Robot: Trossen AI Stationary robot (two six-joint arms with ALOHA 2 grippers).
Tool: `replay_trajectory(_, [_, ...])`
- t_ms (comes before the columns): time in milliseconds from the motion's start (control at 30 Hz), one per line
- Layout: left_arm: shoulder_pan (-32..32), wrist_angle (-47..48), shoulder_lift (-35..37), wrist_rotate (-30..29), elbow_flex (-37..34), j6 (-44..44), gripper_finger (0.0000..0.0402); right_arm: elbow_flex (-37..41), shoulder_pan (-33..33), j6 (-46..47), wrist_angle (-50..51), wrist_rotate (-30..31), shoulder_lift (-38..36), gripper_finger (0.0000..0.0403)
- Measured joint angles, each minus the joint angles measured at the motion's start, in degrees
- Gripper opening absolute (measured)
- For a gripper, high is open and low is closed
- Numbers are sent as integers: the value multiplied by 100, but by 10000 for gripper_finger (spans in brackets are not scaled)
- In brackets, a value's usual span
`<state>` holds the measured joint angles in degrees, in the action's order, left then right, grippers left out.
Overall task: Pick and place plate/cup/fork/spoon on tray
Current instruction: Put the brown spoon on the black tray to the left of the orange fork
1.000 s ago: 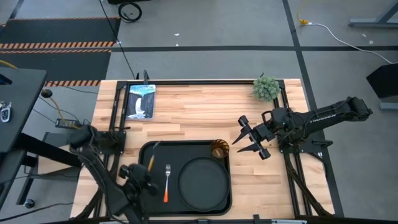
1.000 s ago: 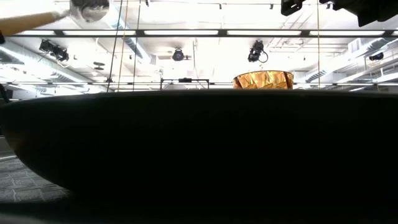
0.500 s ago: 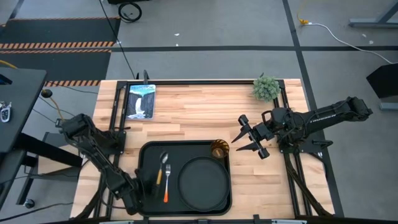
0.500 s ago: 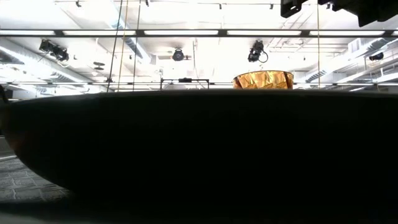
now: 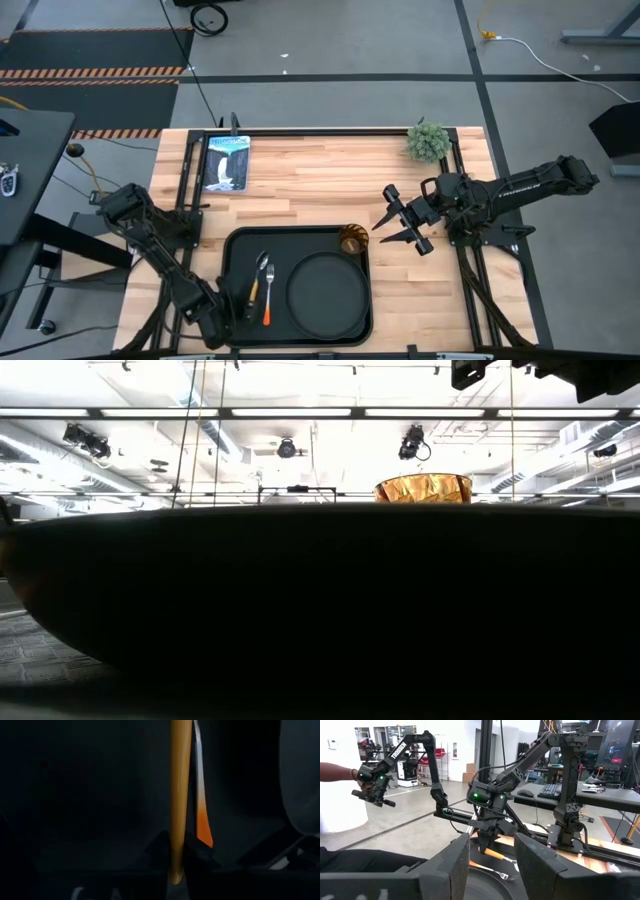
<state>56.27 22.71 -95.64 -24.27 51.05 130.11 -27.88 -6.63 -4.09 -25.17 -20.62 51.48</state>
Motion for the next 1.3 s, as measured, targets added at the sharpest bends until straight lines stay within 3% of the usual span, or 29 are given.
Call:
replay_trajectory(600, [123,291,-2,1218,4,110,39,0,0,6,2,0,0,162])
replay_trajectory(767, [125,189,-2,1243,4,99,45,0,0,6,2,0,0,162])
replay_trajectory(1100, [-30,171,-4,1112,4,70,100,0,0,8,2,0,0,162])
replay_trajectory(1300, [-94,29,-4,1100,4,-27,106,0,0,8,0,0,0,162])
